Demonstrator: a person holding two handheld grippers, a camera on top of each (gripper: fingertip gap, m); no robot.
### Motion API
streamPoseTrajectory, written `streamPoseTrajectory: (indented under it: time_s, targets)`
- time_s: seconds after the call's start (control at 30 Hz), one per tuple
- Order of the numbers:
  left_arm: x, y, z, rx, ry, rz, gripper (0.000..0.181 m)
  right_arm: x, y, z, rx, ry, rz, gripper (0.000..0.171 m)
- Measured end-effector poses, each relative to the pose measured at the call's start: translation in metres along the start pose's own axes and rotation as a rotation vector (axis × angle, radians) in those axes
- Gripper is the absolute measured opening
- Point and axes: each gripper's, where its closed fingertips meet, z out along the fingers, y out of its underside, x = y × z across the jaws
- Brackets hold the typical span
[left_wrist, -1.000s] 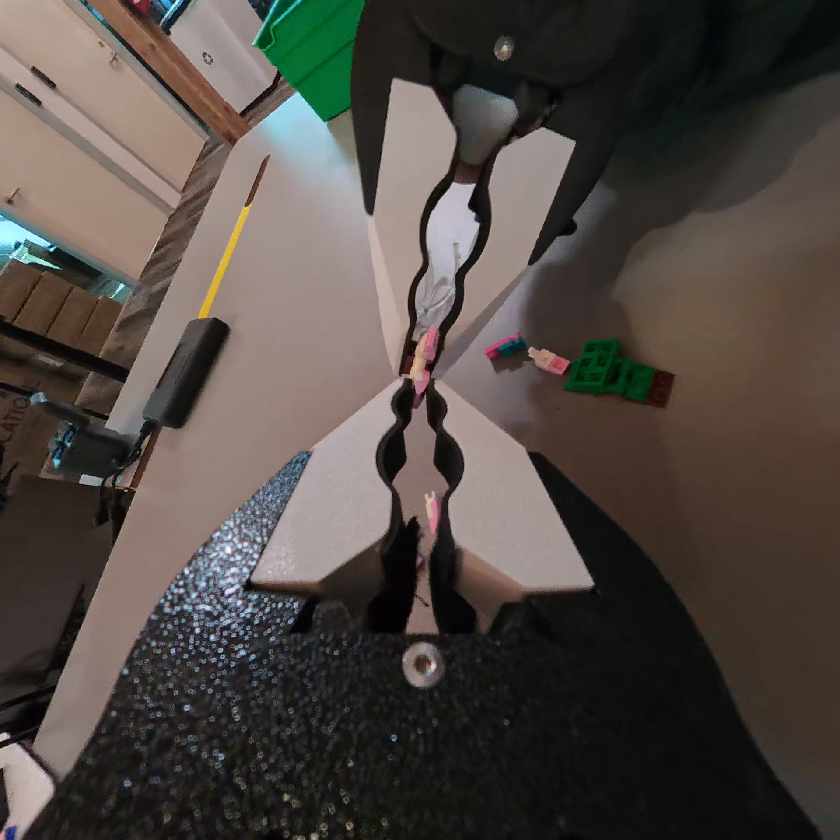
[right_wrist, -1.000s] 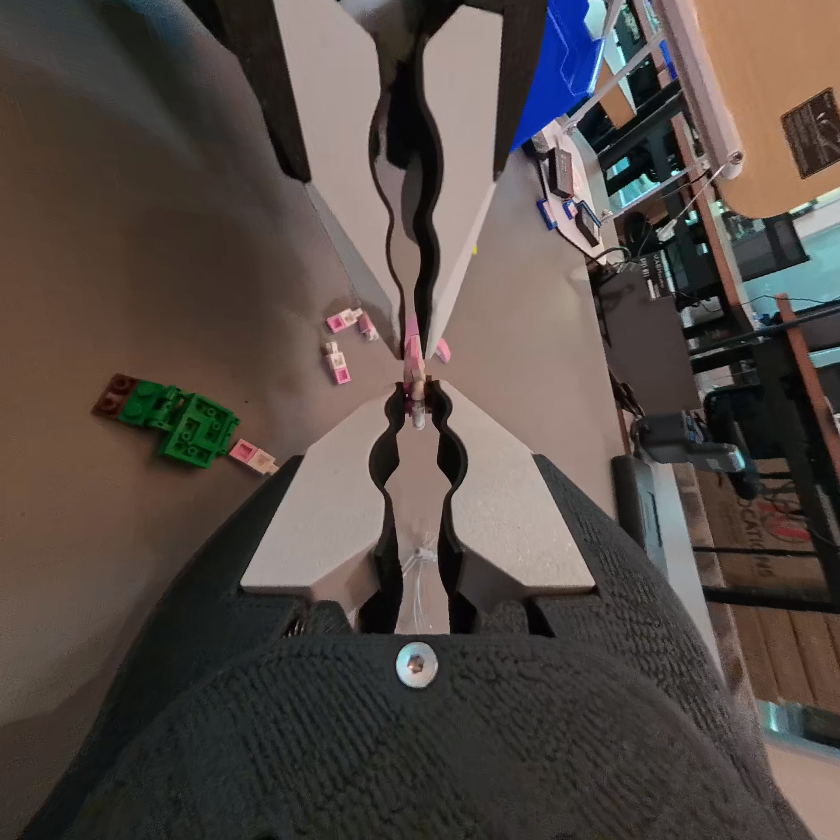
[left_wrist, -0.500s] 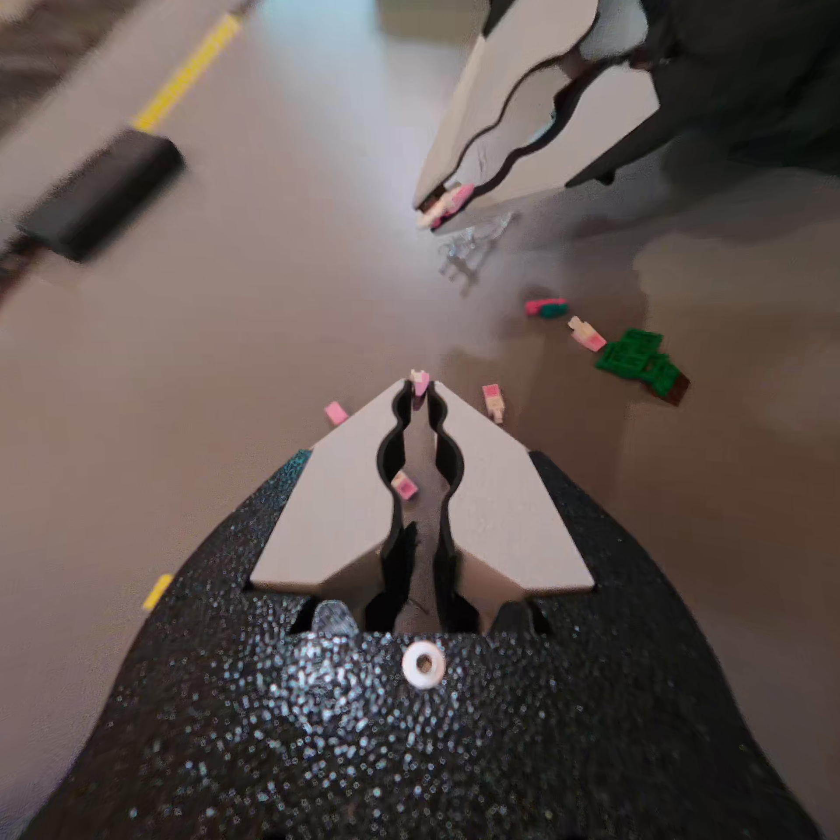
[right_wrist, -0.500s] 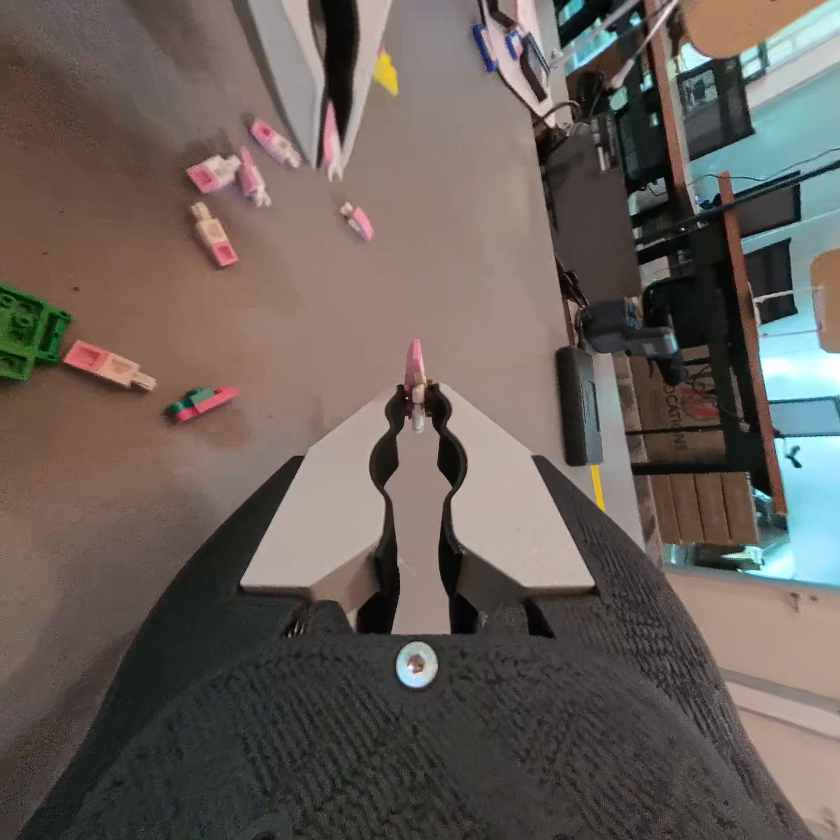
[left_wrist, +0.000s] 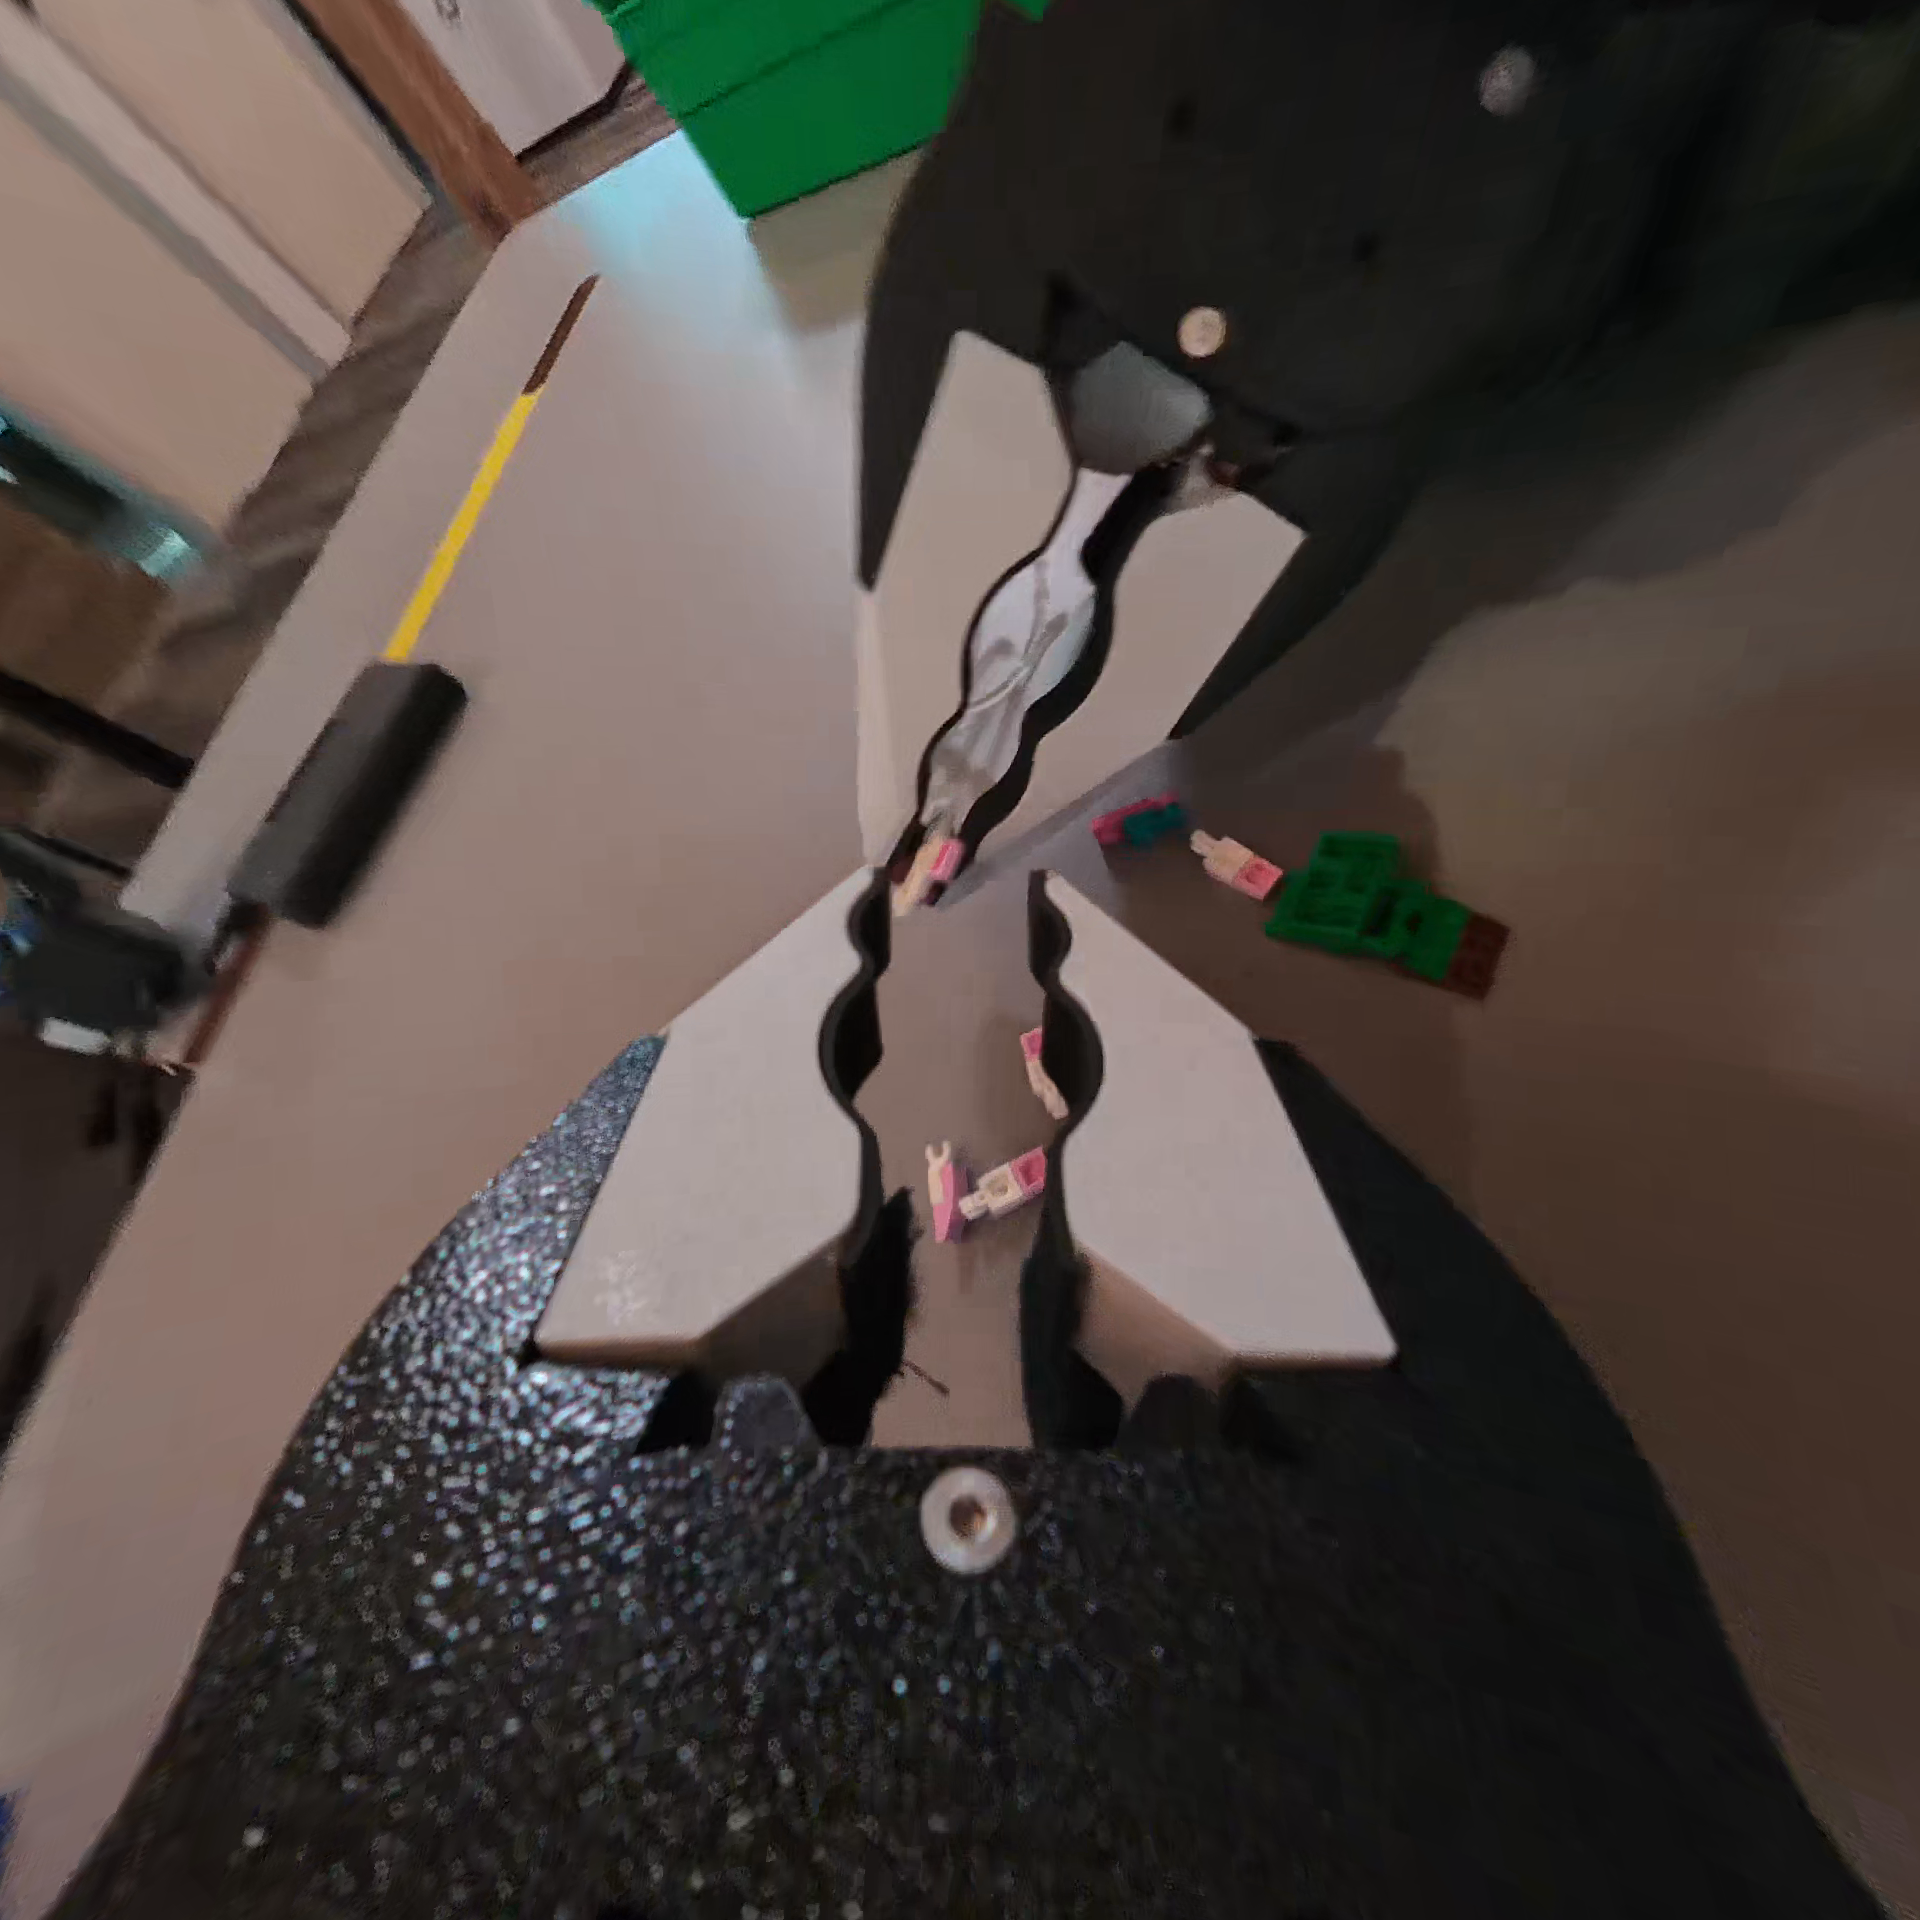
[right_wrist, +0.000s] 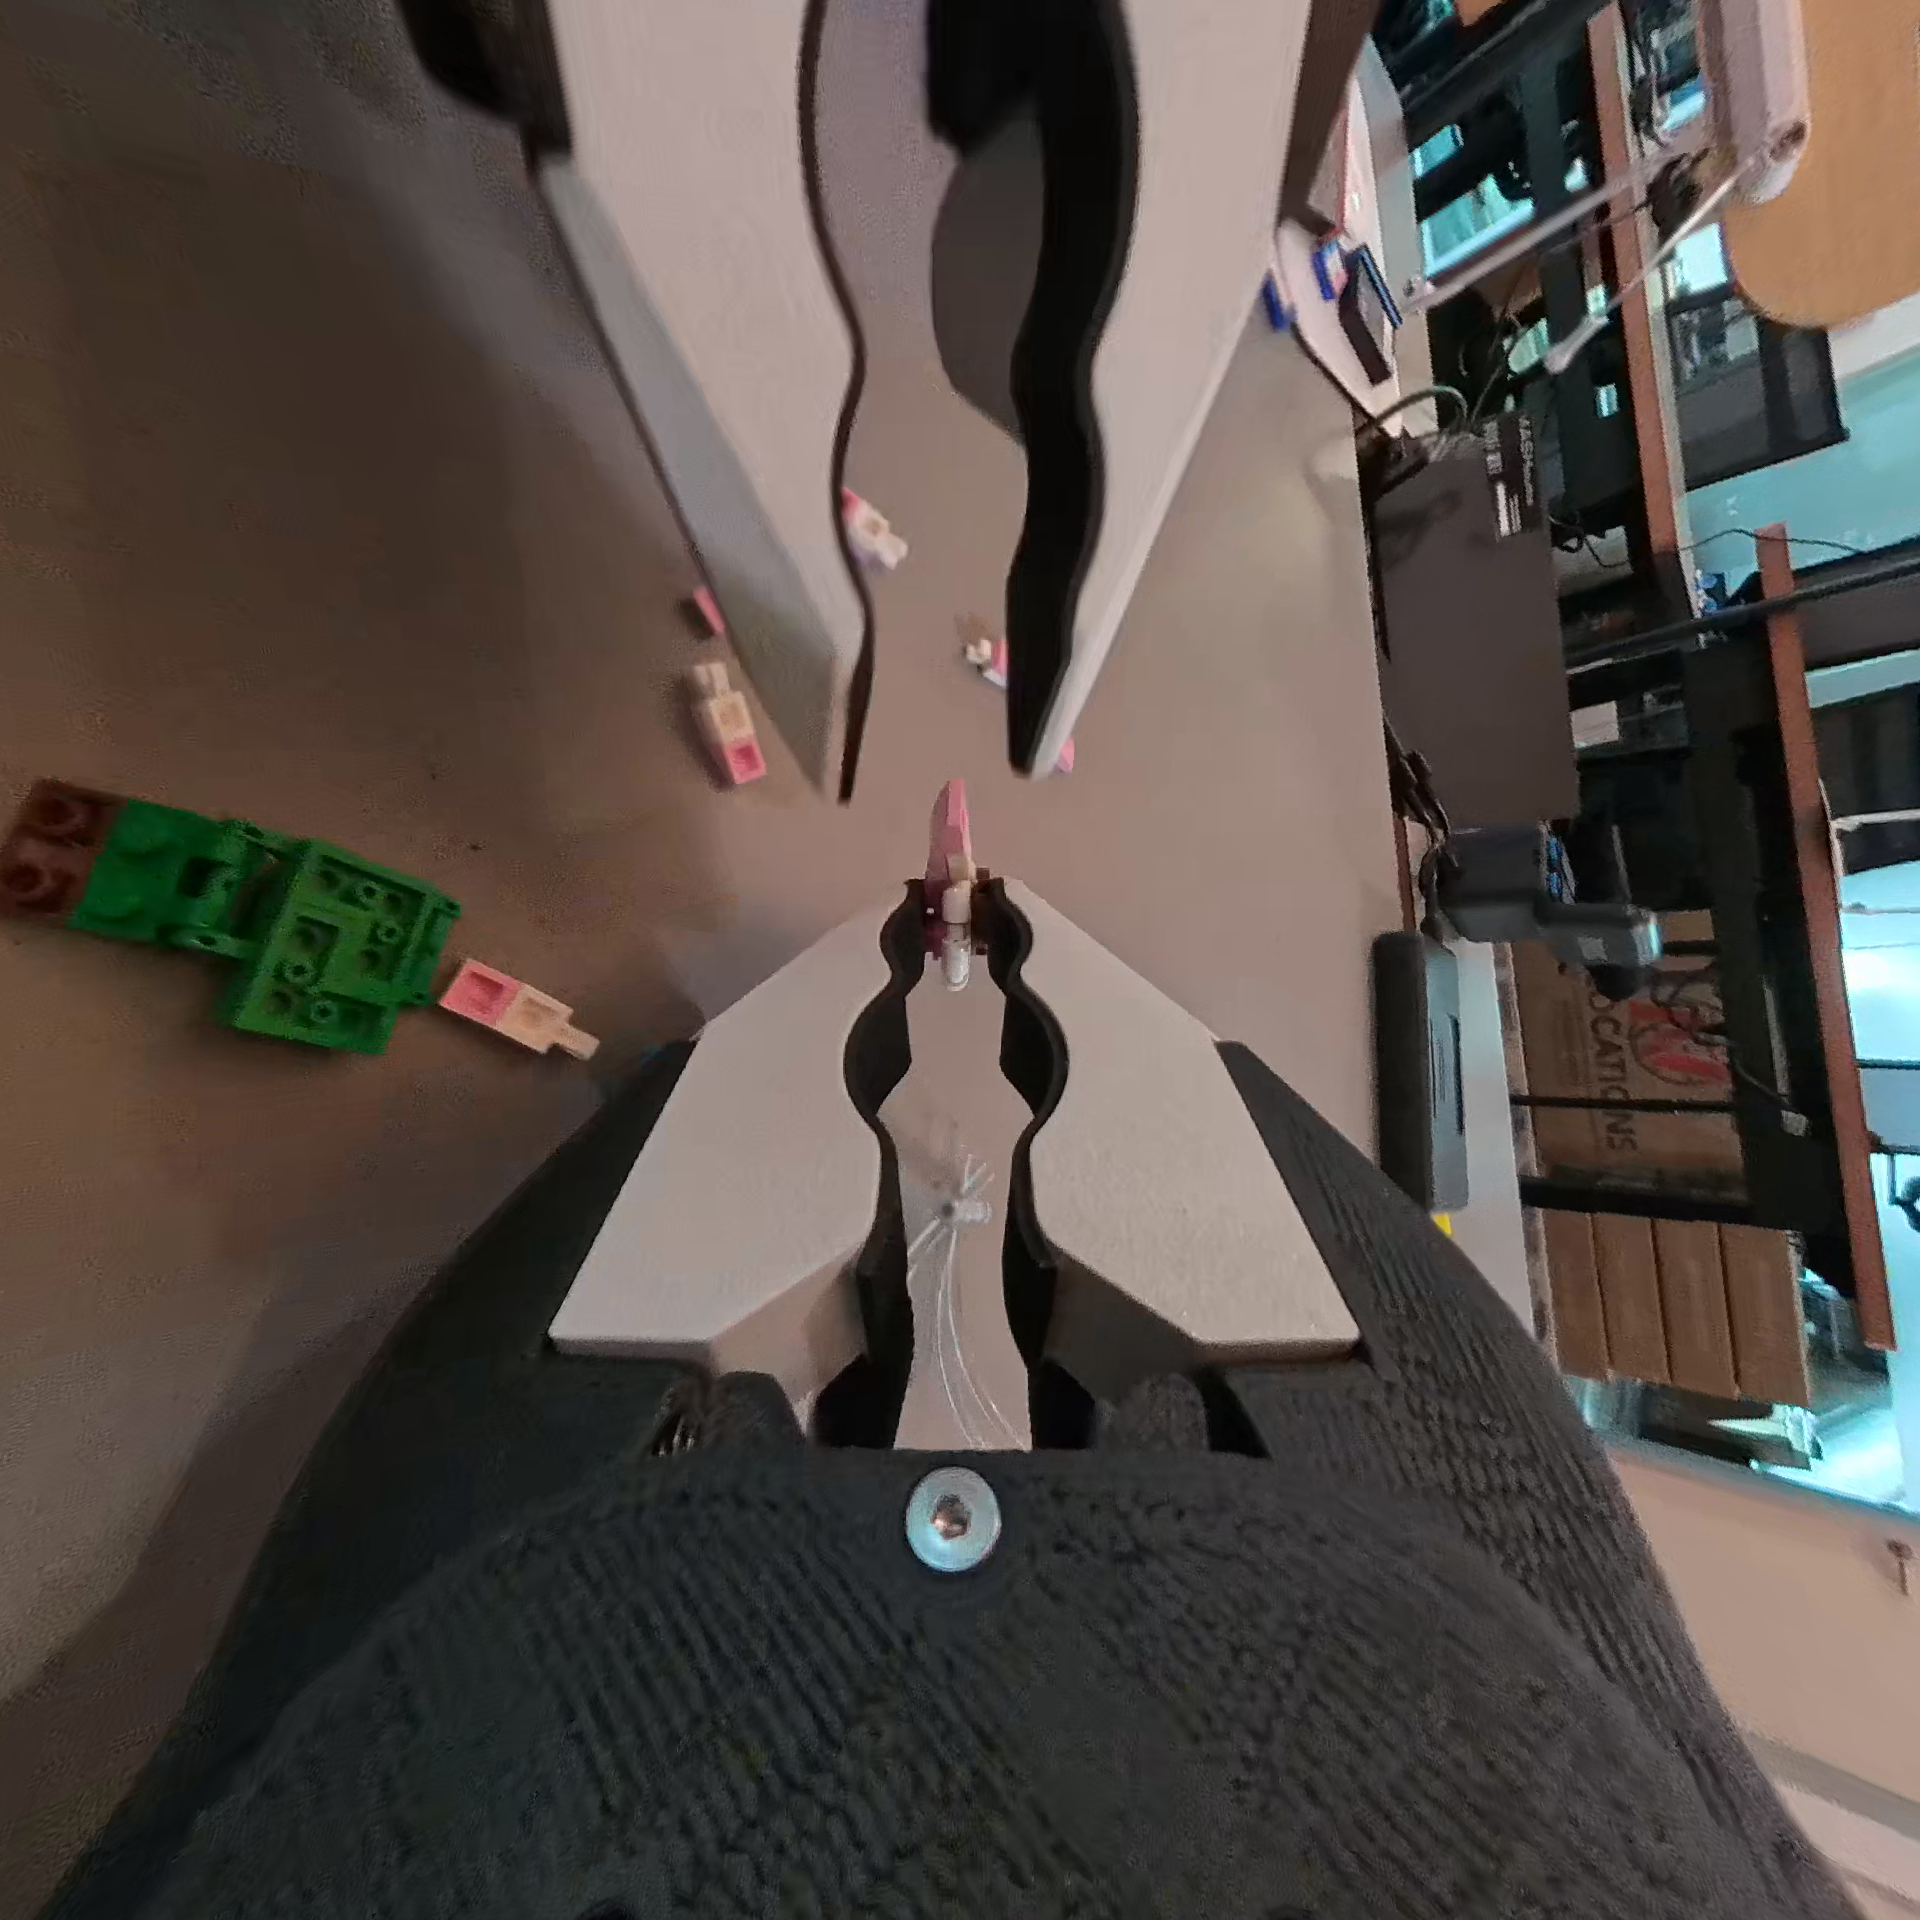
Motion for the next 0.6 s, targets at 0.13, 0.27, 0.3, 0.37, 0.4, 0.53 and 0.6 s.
streamPoseTrajectory:
  time_s: [0.13,0.27,0.3,0.37,0.4,0.53,0.6]
  targets:
    - [0.009,0.006,0.012,-0.058,-0.011,0.093,0.018,-0.007,-0.003,0.003,-0.012,-0.013,-0.044,0.009]
    - [-0.002,0.005,0.009,-0.064,-0.079,0.061,0.004,0.003,-0.006,0.002,0.046,0.021,0.020,0.010]
    - [-0.008,0.002,0.004,-0.053,-0.121,0.089,0.004,0.010,-0.008,-0.002,0.072,0.043,0.046,0.010]
    - [-0.017,-0.004,-0.003,-0.023,-0.182,0.119,0.003,0.029,0.007,-0.006,0.001,0.135,0.063,0.010]
    - [-0.027,-0.005,-0.014,-0.020,-0.255,0.137,0.003,0.049,0.043,-0.011,-0.160,0.243,0.052,0.010]
    - [-0.078,-0.006,-0.070,0.190,-0.388,-0.149,0.003,0.102,0.059,-0.050,0.165,0.331,0.582,0.009]
    - [-0.066,0.010,-0.046,0.131,-0.231,-0.291,0.003,0.104,0.043,-0.055,0.345,0.243,0.728,0.009]
